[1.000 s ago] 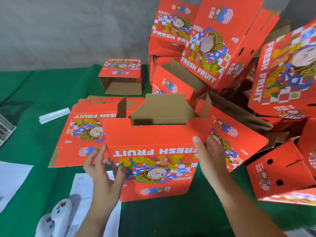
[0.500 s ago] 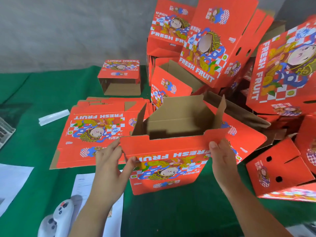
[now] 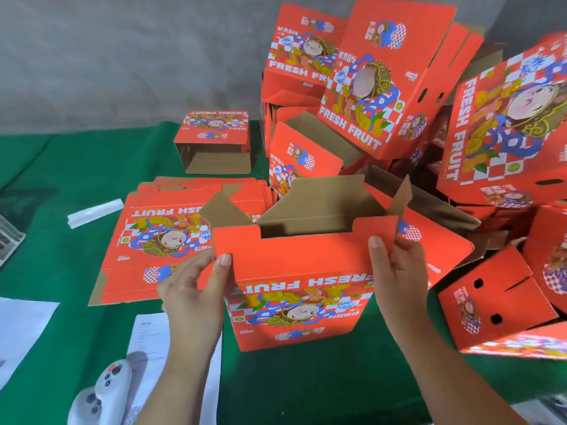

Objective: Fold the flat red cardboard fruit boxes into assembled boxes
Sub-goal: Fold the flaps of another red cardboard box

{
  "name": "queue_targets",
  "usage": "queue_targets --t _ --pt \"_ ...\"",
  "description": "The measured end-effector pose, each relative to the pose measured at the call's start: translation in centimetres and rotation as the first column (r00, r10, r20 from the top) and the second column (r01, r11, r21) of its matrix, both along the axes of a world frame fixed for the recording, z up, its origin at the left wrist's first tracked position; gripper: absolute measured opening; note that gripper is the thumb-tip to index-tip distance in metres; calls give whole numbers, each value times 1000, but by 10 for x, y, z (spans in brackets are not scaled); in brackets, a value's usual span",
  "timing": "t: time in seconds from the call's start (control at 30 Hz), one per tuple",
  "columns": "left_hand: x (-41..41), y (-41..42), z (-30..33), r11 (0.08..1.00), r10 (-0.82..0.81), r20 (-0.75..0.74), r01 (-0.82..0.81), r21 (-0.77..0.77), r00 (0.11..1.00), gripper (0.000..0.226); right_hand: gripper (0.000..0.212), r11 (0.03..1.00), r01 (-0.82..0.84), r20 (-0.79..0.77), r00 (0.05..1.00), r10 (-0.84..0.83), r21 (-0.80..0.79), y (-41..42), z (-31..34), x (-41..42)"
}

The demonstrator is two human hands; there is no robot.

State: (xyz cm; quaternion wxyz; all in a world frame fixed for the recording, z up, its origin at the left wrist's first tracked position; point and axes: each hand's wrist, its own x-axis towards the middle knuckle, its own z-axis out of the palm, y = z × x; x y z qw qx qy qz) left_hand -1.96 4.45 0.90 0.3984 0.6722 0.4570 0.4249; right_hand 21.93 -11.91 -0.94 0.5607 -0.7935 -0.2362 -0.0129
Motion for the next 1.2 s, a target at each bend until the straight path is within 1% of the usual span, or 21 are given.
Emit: queue_targets --t 0.07,0.13,0.17,0.2,0.27,0.3,0.37,0.43,0.53,0.7,0.73,0.77,0.83,0.87,0.93,0.97,1.0,1.07,1.1,1.13,1.2 --pt "0 3 7 992 9 -195 16 127 981 49 50 998 62 -19 998 -62 14 -3 -1 6" --pt "1 7 9 963 -154 -384 225 148 910 57 49 996 94 -30 995 -94 -4 -7 -3 10" --pt "1 8 8 940 -256 -394 323 112 883 56 47 995 96 -34 995 -97 -19 -9 -4 12" --pt "0 8 7 920 -325 -349 379 97 879 46 46 996 83 -37 996 -84 -32 -12 -3 14" --pt "0 4 5 912 -396 -141 406 52 908 31 64 999 19 -49 999 -22 -50 -14 0 17" --pt "1 -1 4 902 -431 -11 431 -28 902 38 75 999 -12 -58 998 9 -53 -14 1 19" --pt "4 -7 2 845 -465 185 496 -201 866 46 83 995 -79 -67 995 75 -59 -14 4 18" --pt "4 -3 1 821 -454 240 508 -260 858 46 82 990 -124 -70 990 120 -59 -13 5 16" --pt "1 9 4 838 -438 247 492 -235 864 45 77 986 -146 -81 987 140 -78 -10 5 14" --pt "11 -5 3 797 -421 401 542 -264 814 66 69 985 -138 -133 983 124 -105 -4 5 12" --pt "11 -6 6 799 -437 368 542 -259 821 65 64 986 -124 -137 985 108 -111 -5 5 12" --pt "10 -3 11 806 -481 271 542 -236 834 58 56 987 -107 -129 987 91 -118 -6 5 12" --pt "6 9 23 821 -554 -28 540 -183 832 41 45 985 -100 -84 993 89 -139 -9 2 12" --pt "2 16 28 828 -558 -180 531 -179 810 39 45 985 -99 -66 994 90 -144 -9 0 12" --pt "-1 22 30 853 -506 -435 505 -129 745 52 53 986 -80 -39 996 75 -146 -7 -5 10" --pt "0 20 31 859 -492 -461 497 -120 739 56 57 988 -65 -28 998 62 -139 -7 -8 8" --pt "2 16 30 860 -502 -396 490 -140 769 55 58 991 -50 -20 999 48 -122 -9 -11 7" --pt "8 4 28 854 -462 -1 445 -268 887 47 60 997 -15 -2 1000 15 -78 -14 -14 5" --pt "13 -1 23 867 -379 120 397 -302 918 46 63 998 6 11 1000 -6 -67 -15 -14 6" --pt "18 -4 17 903 -298 150 330 -276 943 44 64 998 26 19 1000 -25 -66 -16 -12 8" --pt "24 -5 5 989 -151 -79 150 -18 985 34 61 997 59 18 998 -58 -49 -15 -8 9"
